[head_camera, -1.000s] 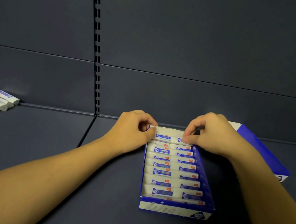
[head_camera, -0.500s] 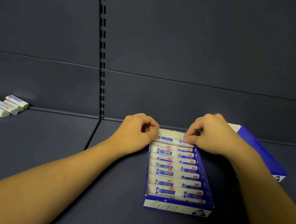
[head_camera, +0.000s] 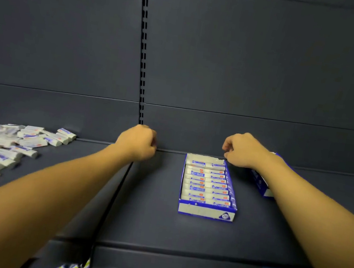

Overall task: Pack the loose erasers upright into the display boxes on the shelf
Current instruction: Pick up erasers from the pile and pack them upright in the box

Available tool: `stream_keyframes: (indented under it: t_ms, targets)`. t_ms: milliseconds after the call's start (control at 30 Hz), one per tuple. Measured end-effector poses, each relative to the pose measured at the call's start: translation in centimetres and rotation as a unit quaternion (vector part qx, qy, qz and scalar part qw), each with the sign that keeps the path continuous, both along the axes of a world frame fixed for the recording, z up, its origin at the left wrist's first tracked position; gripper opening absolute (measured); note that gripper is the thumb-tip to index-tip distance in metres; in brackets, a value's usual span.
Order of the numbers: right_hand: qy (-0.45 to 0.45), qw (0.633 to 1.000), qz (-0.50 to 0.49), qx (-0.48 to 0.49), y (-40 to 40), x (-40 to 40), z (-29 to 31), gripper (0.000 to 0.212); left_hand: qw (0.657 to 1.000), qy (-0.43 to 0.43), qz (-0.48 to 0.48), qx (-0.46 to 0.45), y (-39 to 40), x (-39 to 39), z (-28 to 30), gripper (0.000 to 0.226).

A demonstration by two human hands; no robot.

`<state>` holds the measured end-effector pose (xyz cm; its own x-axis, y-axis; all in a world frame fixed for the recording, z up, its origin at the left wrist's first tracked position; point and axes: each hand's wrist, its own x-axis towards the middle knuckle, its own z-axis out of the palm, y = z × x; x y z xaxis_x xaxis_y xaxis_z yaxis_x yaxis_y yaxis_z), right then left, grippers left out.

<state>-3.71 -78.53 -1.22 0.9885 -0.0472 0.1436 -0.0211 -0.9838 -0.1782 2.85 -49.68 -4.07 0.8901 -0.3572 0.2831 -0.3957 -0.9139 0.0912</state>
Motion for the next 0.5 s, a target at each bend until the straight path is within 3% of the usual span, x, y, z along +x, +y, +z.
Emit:
stream_keyframes:
  t_ms: [100,200,500]
  targets:
    - [-0.008,0.999,0.006,-0.033,1.2,-2.4,0.7,0.028,0.995,-0.015,0.022,0.093,1.7,-3.1,0.9,0.015]
    - [-0.028,0.998,0.017,-0.061,3.0,-4.0,1.2,0.029,0.990,-0.027,0.055,0.124,2.8,-5.7,1.2,0.018]
    - [-0.019,0.991,0.104,-0.080,12.4,-7.4,1.4,0.027,0.982,-0.036,0.166,0.081,8.8,-13.8,1.7,0.033]
